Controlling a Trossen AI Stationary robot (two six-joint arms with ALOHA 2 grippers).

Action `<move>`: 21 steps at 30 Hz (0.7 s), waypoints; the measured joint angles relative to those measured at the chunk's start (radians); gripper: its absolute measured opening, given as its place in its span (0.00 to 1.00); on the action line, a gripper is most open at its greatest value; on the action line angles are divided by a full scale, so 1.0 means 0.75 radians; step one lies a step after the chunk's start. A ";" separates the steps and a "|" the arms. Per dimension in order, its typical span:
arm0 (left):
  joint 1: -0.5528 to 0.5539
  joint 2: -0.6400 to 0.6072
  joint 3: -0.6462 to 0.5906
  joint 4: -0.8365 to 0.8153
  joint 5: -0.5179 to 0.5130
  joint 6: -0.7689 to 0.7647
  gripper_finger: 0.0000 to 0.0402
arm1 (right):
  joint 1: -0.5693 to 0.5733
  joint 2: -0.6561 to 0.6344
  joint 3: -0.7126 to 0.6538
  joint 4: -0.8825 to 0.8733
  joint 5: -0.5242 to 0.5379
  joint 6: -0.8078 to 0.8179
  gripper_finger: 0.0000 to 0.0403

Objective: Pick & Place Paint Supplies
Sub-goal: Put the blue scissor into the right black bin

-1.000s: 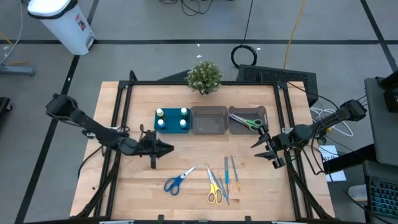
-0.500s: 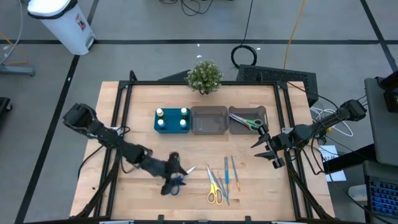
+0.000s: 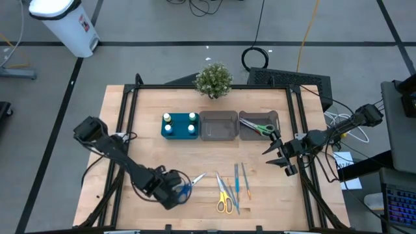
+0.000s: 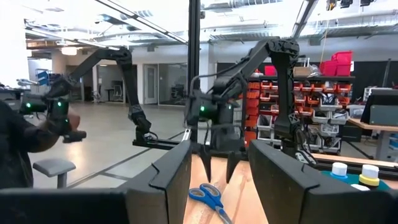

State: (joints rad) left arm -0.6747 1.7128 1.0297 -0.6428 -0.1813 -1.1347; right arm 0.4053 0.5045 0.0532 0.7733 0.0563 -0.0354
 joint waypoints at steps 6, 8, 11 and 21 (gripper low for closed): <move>-0.005 0.070 -0.023 -0.009 0.033 -0.092 0.60 | 0.000 0.000 0.000 0.000 0.001 0.032 0.37; 0.003 0.090 -0.024 0.018 0.025 -0.075 0.60 | 0.000 0.000 0.000 0.000 0.002 0.032 0.37; 0.016 0.092 -0.025 0.058 0.037 -0.052 0.60 | 0.000 0.000 0.000 -0.001 0.001 0.040 0.37; 0.027 0.091 -0.026 0.057 0.037 -0.011 0.59 | 0.000 0.000 0.000 0.000 0.001 0.066 0.37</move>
State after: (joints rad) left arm -0.6548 1.7813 1.0103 -0.6002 -0.1534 -1.1428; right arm 0.4055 0.5045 0.0532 0.7733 0.0568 0.0145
